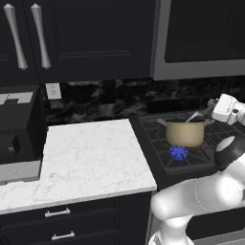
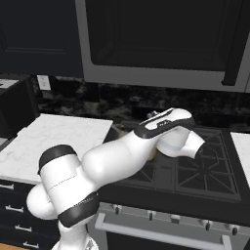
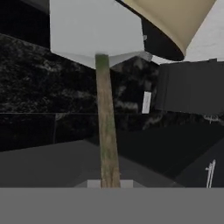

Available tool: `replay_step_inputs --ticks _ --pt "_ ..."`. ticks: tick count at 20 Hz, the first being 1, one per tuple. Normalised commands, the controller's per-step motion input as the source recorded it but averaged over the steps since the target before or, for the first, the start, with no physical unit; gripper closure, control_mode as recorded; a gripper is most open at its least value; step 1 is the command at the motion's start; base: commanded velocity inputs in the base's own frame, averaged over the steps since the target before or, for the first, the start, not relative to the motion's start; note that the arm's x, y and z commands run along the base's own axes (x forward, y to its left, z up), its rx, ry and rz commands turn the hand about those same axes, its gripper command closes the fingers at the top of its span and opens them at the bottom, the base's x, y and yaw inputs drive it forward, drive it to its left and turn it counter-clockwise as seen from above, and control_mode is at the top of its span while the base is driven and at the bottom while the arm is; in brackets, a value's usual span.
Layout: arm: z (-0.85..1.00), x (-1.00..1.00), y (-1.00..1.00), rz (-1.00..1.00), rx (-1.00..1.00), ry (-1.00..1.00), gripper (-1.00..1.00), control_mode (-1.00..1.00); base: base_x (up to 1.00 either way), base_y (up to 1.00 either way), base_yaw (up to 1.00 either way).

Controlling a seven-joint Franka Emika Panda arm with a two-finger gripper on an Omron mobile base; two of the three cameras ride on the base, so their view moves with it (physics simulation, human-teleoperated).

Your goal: Put the eggplant and cucumber in the pot. Retrieve the spatula and lightly stir the vegetables in the pot.

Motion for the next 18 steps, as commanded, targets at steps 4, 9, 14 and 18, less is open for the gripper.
replay_step_inputs --ticks 4,9,14,18 --pt "-0.05 -0.55 -0.05 0.00 0.00 0.00 1.00 -1.00 0.00 0.00 0.00" --pt "0.05 -0.53 0.00 0.00 0.00 0.00 1.00 -1.00 0.00 0.00 0.00" --pt "0.13 -0.10 0.07 -0.01 0.00 0.00 1.00 -1.00 0.00 0.00 0.00" --pt "0.02 0.01 0.14 -0.04 0.00 0.00 1.00 -1.00 0.00 0.00 0.00"
